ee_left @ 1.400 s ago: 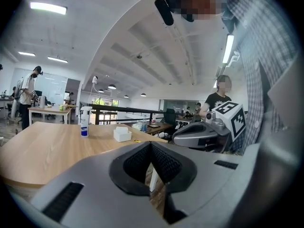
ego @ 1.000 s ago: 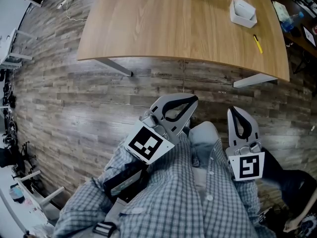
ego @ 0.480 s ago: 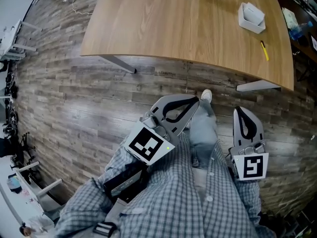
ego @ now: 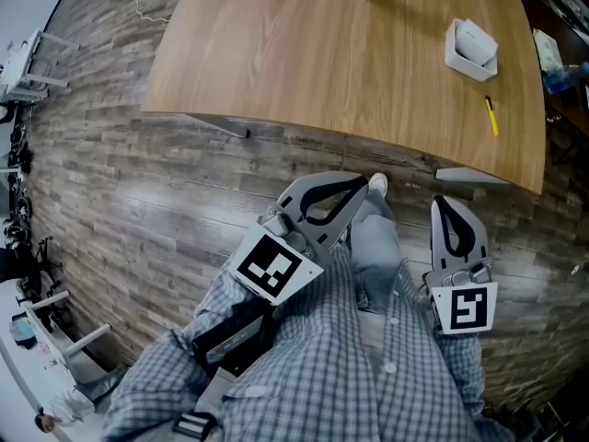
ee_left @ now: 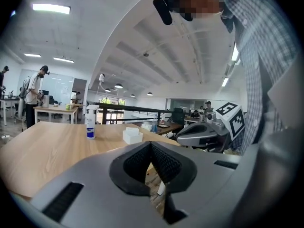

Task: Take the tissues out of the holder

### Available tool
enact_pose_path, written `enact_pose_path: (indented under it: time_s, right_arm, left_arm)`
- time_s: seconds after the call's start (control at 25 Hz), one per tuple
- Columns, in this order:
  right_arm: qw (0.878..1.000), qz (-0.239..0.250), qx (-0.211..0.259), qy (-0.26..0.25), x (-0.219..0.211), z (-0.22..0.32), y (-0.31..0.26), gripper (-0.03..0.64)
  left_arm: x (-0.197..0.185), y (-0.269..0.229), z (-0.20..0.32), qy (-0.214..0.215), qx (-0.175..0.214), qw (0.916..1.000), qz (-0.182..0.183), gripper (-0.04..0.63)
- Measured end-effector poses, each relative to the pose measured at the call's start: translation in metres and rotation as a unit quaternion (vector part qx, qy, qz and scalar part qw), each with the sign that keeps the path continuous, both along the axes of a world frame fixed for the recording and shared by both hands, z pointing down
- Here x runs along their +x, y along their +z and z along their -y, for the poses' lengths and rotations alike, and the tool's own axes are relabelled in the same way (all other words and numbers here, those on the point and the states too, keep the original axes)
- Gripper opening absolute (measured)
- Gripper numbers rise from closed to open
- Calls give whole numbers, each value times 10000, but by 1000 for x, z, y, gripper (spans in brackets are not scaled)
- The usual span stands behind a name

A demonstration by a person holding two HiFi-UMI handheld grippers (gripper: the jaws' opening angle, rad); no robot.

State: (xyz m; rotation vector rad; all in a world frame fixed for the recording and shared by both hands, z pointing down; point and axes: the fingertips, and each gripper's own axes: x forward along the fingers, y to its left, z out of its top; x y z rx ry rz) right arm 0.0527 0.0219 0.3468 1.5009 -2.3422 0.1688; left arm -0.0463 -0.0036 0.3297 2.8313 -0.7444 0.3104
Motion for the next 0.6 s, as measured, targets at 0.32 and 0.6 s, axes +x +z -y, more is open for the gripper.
enact_pose_path:
  time_s: [0.32,0.6]
  right_arm:
    - [9998,77,-20,-182,24,46,3,11]
    - [9996,146,12,-248,46,80,3,11]
  left_arm:
    - [23,4,40,-185,-80,9998,86,8]
    - [49,3,74,-199,-33,9997,138,8]
